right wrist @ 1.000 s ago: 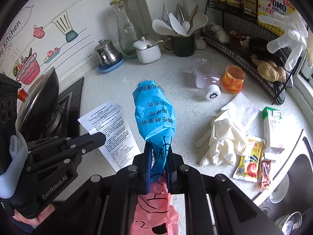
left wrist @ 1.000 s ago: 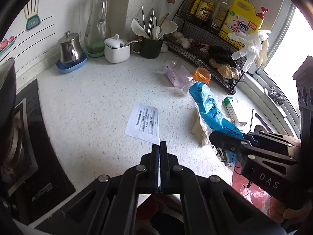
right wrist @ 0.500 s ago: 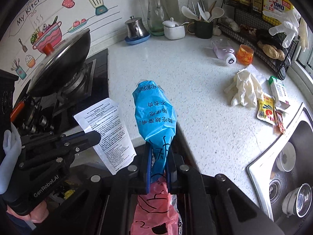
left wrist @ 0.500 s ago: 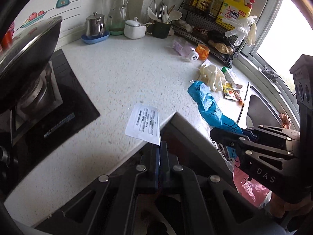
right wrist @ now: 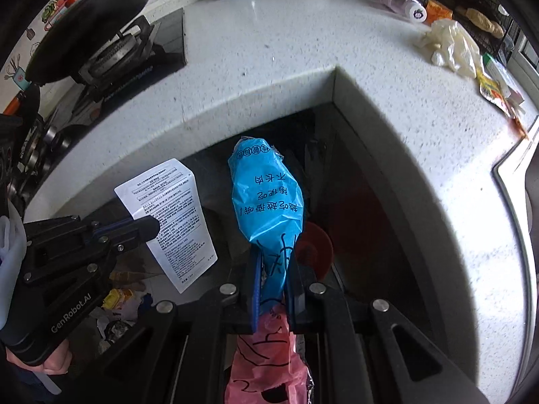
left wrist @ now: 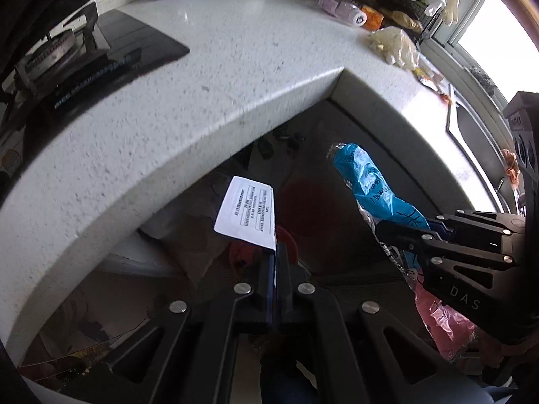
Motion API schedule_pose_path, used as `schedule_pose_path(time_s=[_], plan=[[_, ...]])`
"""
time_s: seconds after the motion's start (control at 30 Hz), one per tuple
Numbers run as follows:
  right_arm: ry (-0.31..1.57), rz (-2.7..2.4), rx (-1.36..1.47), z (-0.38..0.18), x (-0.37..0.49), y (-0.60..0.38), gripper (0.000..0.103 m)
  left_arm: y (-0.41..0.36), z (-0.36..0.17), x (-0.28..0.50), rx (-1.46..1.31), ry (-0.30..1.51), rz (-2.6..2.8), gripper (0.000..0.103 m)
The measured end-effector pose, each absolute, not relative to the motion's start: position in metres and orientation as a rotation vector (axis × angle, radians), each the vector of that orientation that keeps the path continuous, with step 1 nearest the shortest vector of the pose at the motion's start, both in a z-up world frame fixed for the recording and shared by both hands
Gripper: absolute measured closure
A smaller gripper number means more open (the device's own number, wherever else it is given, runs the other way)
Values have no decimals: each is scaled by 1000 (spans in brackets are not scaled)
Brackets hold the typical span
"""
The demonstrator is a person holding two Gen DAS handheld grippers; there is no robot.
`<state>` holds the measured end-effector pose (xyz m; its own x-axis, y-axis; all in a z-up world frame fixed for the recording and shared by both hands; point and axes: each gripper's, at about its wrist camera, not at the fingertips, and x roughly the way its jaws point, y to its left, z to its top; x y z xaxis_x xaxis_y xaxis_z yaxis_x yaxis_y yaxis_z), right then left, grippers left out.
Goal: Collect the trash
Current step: 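Carry the leaflet and bag down to the red bin, releasing the leaflet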
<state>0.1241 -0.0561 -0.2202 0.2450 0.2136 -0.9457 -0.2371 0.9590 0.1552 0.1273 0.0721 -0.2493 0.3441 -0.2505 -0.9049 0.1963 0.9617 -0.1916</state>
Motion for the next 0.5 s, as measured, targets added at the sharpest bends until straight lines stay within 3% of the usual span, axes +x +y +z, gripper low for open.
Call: schedule_pose_path(time_s=[0.5], plan=[[1396,211,17,-399,150,-84,93,39,-429,151,12,1297,-381,103]])
